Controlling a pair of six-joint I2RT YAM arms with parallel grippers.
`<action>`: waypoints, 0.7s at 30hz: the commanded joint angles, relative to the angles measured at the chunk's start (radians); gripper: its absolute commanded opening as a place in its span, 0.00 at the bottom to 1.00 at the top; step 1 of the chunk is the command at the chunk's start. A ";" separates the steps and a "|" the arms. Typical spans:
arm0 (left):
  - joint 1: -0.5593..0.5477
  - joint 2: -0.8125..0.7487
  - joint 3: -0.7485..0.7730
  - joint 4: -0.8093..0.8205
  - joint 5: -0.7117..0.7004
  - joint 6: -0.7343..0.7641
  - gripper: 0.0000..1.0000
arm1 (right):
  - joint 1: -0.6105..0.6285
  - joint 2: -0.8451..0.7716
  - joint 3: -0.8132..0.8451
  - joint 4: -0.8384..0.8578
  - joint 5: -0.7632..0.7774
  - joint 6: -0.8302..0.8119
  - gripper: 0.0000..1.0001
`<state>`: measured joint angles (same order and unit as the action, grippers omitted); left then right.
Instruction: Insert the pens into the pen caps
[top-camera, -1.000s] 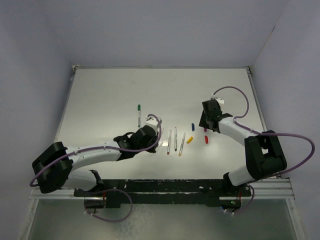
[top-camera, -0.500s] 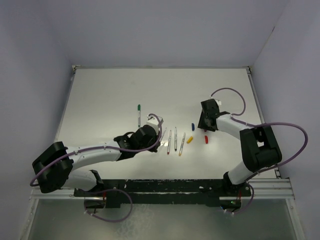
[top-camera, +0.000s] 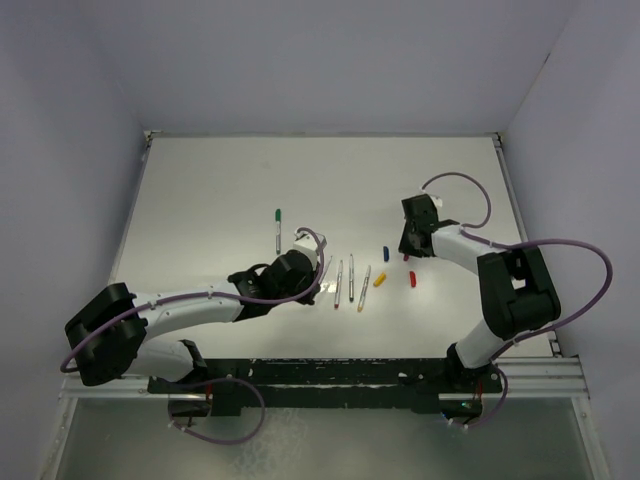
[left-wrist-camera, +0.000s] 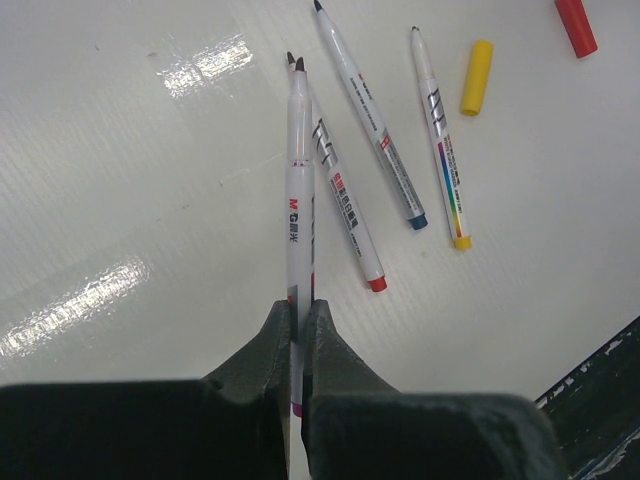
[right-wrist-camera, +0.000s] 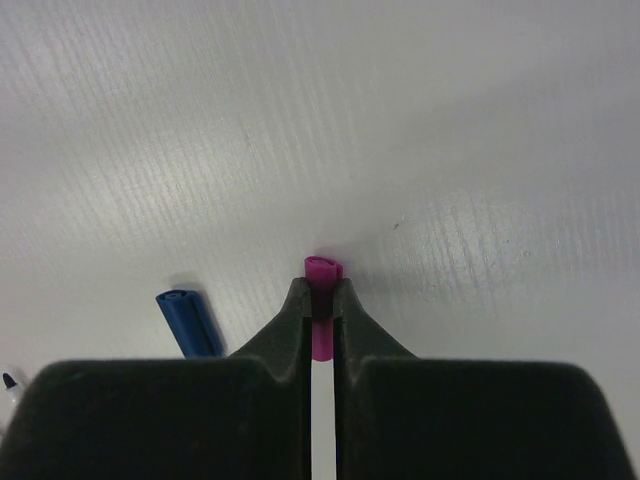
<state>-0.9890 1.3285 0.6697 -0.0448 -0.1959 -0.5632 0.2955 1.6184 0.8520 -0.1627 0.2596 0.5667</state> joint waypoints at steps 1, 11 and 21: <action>-0.002 -0.002 0.020 0.012 -0.023 0.012 0.00 | 0.001 0.030 -0.009 -0.026 -0.056 0.018 0.00; -0.002 -0.003 0.014 0.029 -0.032 0.014 0.00 | 0.001 -0.111 -0.057 0.088 -0.126 0.010 0.00; -0.002 -0.055 -0.062 0.231 0.039 -0.011 0.00 | 0.001 -0.450 -0.209 0.446 -0.304 -0.003 0.00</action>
<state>-0.9890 1.3243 0.6525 0.0254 -0.2020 -0.5636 0.2943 1.2755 0.6868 0.0654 0.0723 0.5682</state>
